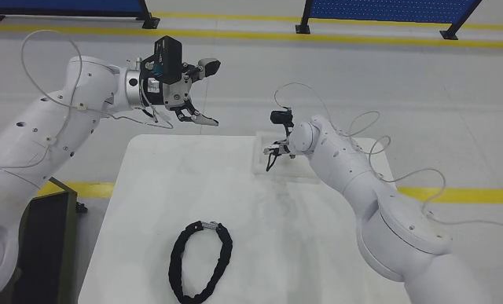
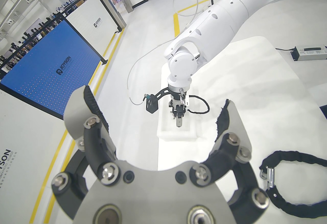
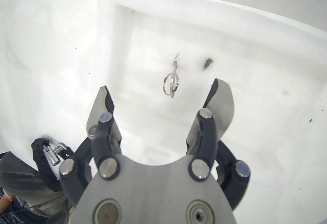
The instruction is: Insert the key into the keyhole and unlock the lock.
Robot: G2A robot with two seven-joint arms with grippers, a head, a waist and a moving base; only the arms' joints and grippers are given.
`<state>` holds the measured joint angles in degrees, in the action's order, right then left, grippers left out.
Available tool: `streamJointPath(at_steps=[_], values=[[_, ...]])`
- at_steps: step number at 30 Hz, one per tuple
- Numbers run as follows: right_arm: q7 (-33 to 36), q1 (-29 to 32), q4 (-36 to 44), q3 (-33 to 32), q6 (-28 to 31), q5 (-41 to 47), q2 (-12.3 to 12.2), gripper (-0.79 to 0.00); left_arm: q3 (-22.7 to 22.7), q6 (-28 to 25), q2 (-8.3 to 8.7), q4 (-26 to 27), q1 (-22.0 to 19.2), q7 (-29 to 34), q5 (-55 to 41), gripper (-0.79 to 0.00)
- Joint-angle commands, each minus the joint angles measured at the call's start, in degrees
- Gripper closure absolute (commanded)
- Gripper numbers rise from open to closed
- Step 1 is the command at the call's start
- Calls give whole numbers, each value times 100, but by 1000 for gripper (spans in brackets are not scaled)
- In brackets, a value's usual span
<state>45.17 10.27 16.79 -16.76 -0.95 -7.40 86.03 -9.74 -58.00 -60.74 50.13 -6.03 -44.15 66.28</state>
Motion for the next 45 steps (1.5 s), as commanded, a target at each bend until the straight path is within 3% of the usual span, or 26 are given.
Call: streamJointPath(at_steps=[1,8,19,30,45], values=[[-34,-5,-80,-3,-25,-58,49,-400,0,0,0,0,0,0,0,-785],[-100,-17,-287,-5,-66,-298,212,-382,0,0,0,0,0,0,0,-785],[-207,14,-539,-75,-181,-523,391,-265,0,0,0,0,0,0,0,-785],[-329,69,-686,-196,-289,-635,498,-80,0,0,0,0,0,0,0,-785],[-347,84,-728,-252,-296,-670,523,-86,0,0,0,0,0,0,0,-785]])
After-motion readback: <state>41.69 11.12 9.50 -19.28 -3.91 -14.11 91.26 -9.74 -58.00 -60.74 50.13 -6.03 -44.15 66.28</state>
